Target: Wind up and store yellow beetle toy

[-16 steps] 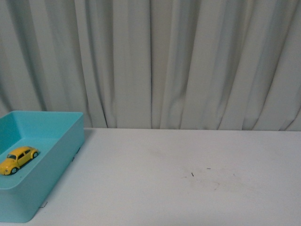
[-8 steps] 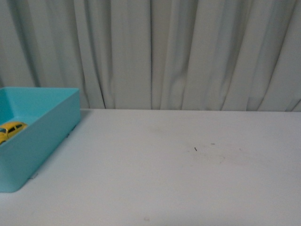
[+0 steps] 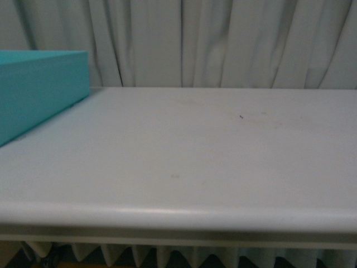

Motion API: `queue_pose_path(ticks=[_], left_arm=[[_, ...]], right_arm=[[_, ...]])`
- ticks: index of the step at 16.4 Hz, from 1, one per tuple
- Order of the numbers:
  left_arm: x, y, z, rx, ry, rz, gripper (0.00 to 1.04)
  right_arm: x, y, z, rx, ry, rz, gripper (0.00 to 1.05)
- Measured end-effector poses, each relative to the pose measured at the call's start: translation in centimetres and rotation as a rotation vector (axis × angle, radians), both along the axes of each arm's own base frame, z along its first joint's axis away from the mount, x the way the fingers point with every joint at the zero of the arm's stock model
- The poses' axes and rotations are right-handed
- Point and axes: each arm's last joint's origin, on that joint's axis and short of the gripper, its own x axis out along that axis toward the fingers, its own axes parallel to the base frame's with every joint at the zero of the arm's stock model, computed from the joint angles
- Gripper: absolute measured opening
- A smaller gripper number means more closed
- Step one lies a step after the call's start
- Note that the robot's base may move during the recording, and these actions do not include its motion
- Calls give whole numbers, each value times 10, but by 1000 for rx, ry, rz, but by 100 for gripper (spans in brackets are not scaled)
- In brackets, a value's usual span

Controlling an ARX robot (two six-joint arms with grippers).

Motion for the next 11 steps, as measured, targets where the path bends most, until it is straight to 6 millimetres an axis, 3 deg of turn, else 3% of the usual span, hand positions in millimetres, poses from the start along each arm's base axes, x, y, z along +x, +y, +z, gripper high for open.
queue_pose_path(ticks=[11], left_arm=[[0, 0, 0, 0, 1, 1, 98]], right_arm=[[0, 0, 0, 0, 3, 0, 98]])
